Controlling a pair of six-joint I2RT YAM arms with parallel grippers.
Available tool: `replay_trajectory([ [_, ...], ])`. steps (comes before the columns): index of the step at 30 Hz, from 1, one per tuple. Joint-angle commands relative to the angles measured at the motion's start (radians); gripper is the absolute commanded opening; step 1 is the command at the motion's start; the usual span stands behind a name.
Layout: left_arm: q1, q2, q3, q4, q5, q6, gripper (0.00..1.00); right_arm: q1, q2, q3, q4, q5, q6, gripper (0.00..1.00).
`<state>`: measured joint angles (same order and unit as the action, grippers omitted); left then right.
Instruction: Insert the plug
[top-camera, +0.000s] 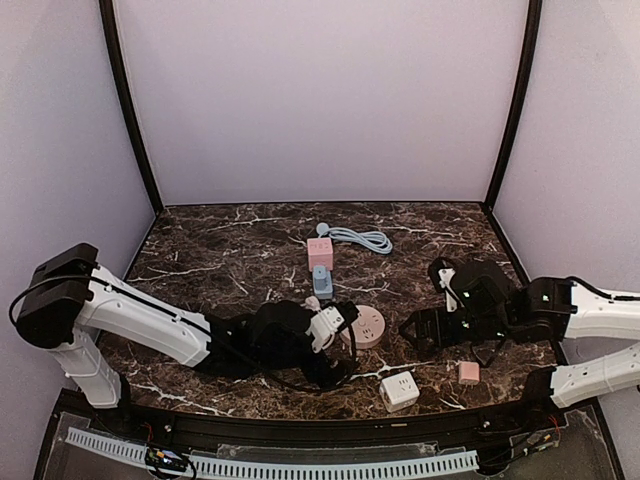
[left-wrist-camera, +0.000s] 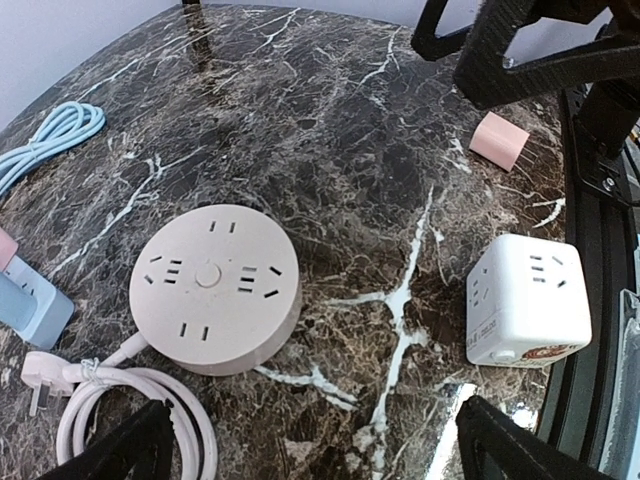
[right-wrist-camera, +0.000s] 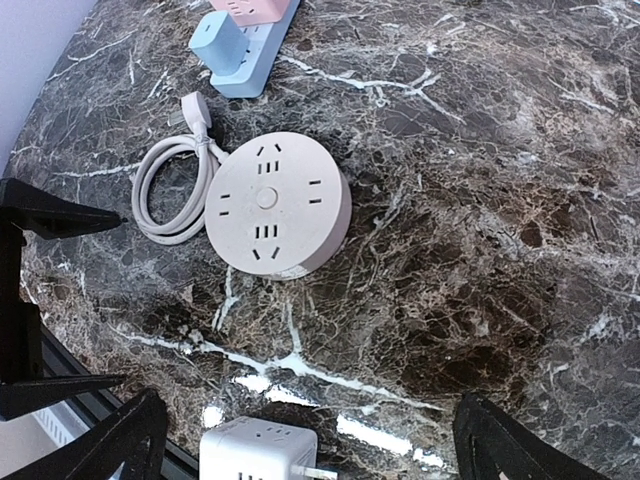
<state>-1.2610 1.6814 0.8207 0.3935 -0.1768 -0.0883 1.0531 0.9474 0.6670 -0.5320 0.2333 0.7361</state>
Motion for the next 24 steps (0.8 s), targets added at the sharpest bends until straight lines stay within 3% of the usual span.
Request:
replay_trajectory([
  [1,-0.019,0.036,-0.040,0.129,0.050,0.071,0.99,0.016,-0.027,-0.030,0.011,0.029,0.052,0.99],
  [16,-0.074,0.155,-0.002,0.225,0.161,0.142,0.99,0.020,-0.074,-0.085,0.059,0.041,0.095,0.99],
  [24,-0.128,0.224,0.049,0.227,0.145,0.149,0.99,0.020,-0.082,-0.105,0.068,0.041,0.101,0.98],
])
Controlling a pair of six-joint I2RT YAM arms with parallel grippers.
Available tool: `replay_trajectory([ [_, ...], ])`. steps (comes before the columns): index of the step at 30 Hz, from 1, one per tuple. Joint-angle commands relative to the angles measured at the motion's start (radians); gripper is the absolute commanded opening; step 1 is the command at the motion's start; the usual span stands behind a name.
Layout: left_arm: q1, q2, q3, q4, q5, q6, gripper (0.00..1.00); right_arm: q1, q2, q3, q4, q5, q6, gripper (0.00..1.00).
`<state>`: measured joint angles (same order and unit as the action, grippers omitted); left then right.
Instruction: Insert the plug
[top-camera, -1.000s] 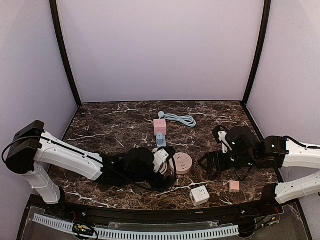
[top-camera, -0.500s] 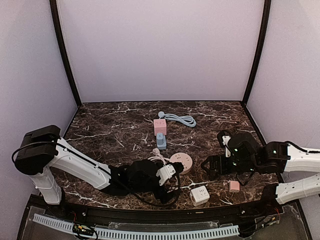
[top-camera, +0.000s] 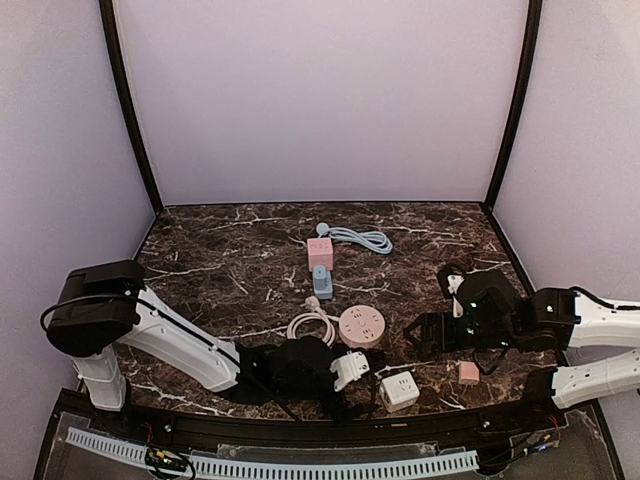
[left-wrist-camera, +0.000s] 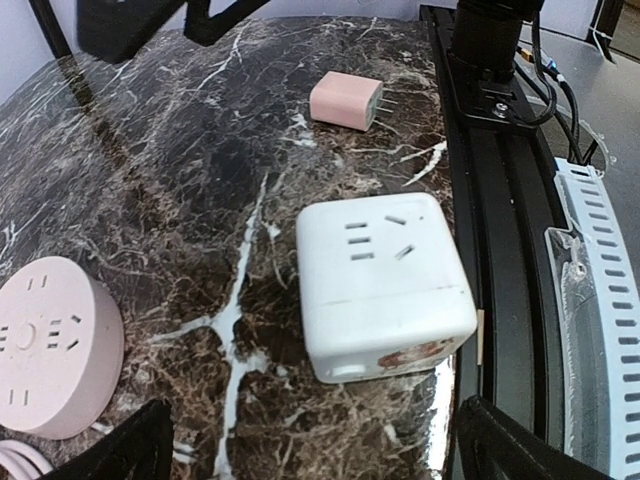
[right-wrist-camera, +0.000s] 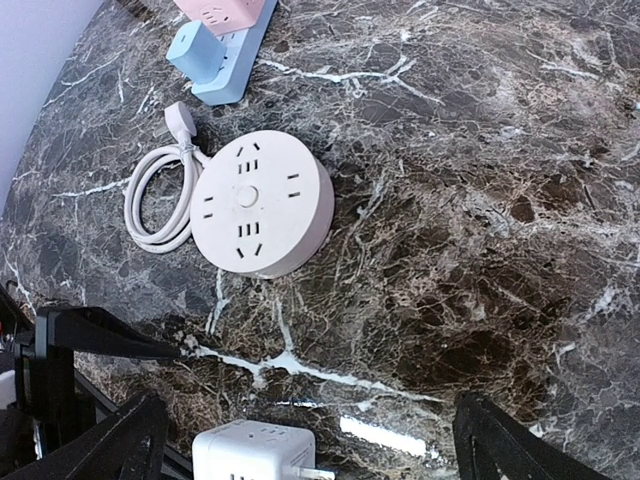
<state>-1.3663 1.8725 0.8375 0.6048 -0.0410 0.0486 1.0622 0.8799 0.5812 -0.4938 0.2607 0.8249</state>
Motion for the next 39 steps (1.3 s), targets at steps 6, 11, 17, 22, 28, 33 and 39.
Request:
replay_trajectory([
  [6,-0.066,0.109,0.076,0.095,-0.059,-0.026,0.99,0.013,-0.029,-0.034,0.046,0.004,0.019,0.99],
  [11,-0.074,0.159,0.097,0.155,-0.071,-0.043,0.98,0.017,-0.051,-0.049,0.048,0.003,0.026,0.99],
  [17,-0.075,0.201,0.133,0.184,-0.111,-0.079,0.89,0.019,-0.074,-0.055,0.047,0.009,0.026,0.99],
  [22,-0.075,0.232,0.164,0.195,-0.136,-0.071,0.81,0.019,-0.077,-0.056,0.047,0.012,0.025,0.99],
  [28,-0.076,0.250,0.199,0.179,-0.116,-0.061,0.56,0.019,-0.078,-0.057,0.047,0.014,0.021,0.99],
  [33,-0.076,0.215,0.196,0.131,-0.086,-0.056,0.41,0.019,-0.078,-0.052,0.047,0.026,0.016,0.99],
  [39,-0.074,0.038,0.124,0.042,-0.057,0.001,0.39,0.018,-0.082,-0.044,0.075,0.030,-0.004,0.99],
])
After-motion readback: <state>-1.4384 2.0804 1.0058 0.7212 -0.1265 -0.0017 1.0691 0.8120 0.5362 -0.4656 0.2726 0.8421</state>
